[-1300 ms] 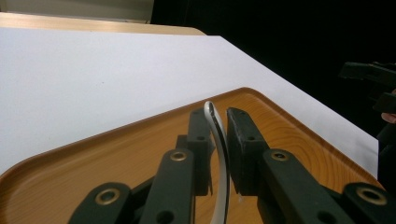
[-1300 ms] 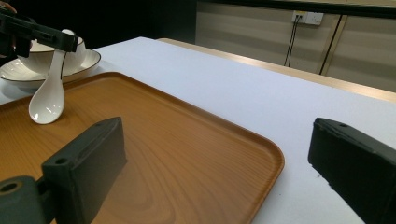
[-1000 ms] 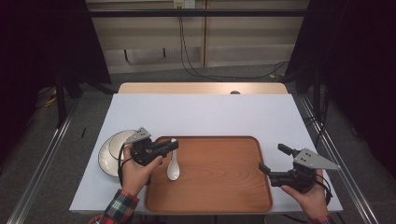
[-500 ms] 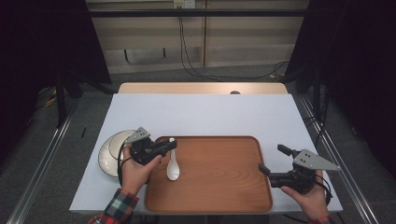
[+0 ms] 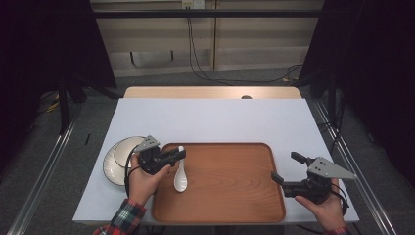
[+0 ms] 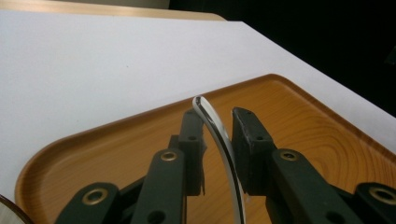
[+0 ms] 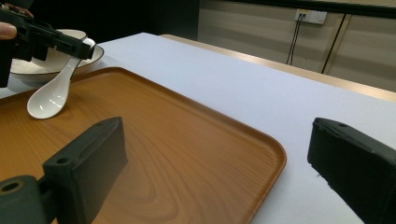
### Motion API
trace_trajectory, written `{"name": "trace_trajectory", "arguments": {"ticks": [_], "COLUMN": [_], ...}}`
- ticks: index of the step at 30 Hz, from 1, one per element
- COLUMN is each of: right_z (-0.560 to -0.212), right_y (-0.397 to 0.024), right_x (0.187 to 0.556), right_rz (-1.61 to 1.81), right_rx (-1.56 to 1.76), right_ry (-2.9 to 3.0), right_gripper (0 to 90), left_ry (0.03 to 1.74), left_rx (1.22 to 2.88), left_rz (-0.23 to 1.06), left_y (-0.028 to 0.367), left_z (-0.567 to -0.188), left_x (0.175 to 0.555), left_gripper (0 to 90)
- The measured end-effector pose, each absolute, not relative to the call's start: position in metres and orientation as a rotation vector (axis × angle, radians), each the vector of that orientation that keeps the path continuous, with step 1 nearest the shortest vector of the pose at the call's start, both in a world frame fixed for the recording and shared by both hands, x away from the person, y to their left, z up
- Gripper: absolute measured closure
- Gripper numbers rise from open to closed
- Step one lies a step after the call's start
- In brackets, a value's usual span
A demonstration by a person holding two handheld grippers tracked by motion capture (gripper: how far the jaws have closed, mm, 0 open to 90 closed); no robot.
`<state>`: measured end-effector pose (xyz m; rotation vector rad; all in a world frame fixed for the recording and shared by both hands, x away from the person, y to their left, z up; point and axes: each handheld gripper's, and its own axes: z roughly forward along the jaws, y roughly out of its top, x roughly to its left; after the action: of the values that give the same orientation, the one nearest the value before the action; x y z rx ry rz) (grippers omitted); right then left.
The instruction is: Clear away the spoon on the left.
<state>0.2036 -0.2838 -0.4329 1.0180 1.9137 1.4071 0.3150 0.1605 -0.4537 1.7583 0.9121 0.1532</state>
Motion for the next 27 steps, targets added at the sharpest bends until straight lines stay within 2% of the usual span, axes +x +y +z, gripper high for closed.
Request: {"name": "trace_trajectory", "arguments": {"ticks": [27], "right_z": [-0.4338], "right_y": [-0.2812], "right_x": [0.2049], "right_rz": [1.408], "right_rx": [1.006], "right_ry": [1.927], "right_gripper": [4.2], "left_ry": [0.957], "left_rx": [1.783], "left_rz": [0.147], "left_y": [0.1598], "left_z": [-0.4627], "left_x": [0.3179], "left_gripper": [69.7]}}
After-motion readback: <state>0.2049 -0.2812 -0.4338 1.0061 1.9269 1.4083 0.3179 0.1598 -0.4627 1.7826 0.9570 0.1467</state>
